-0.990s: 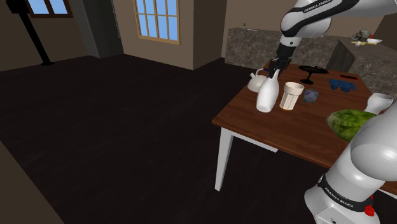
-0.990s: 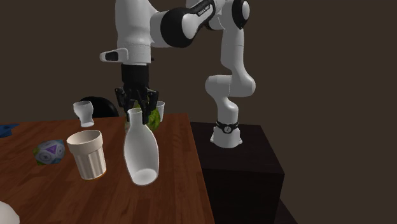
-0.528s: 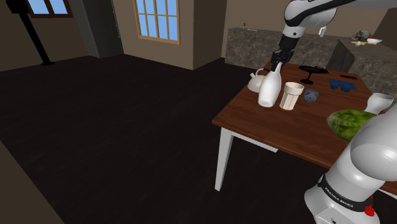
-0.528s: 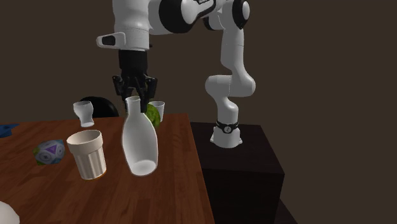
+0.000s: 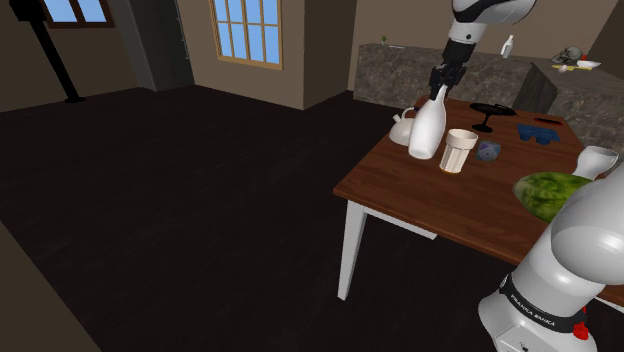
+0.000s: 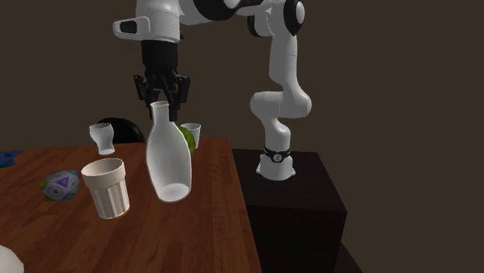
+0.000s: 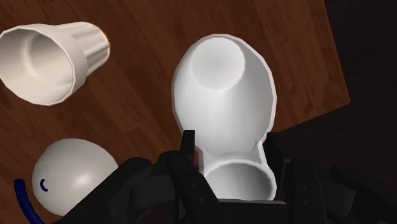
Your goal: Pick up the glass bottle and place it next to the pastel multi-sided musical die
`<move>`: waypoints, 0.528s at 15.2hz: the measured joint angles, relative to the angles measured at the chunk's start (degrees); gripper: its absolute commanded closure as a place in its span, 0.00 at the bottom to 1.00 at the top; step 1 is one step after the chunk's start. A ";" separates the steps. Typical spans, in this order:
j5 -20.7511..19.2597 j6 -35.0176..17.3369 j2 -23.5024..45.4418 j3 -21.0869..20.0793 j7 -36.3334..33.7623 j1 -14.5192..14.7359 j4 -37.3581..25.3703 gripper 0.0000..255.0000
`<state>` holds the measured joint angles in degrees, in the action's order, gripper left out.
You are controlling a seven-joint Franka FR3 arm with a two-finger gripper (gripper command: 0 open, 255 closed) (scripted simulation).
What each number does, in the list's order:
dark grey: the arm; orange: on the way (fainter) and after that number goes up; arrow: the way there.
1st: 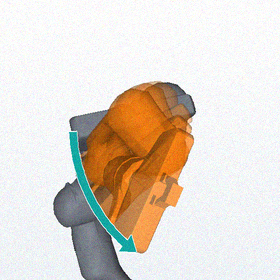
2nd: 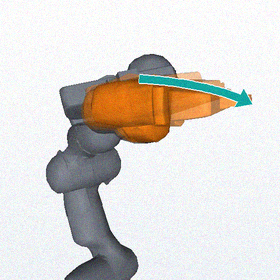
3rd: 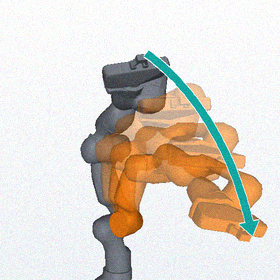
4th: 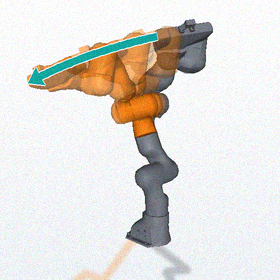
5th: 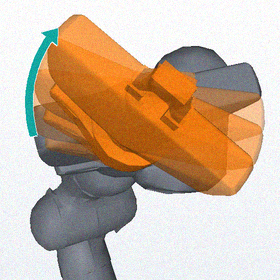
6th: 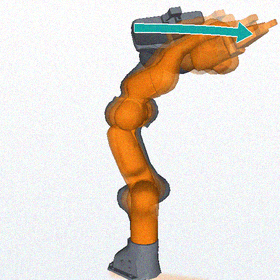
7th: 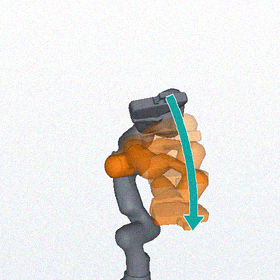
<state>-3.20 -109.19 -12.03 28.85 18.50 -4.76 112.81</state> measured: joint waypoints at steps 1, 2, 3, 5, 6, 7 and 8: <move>0.12 0.74 0.22 -0.02 -0.01 0.06 -0.95 1.00; 0.15 1.54 0.25 -0.01 0.07 0.06 -1.76 1.00; 0.14 2.41 0.20 -0.07 0.01 0.09 -2.60 1.00; 0.11 3.97 0.10 -0.21 -0.12 0.15 -4.06 1.00; 0.20 4.55 0.24 -0.22 -0.11 0.19 -4.78 1.00; 0.24 5.44 0.33 -0.27 -0.14 0.23 -5.74 1.00; 0.31 6.31 0.45 -0.32 -0.18 0.28 -6.72 1.00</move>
<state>-2.89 -102.89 -11.58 28.53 18.32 -4.47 106.09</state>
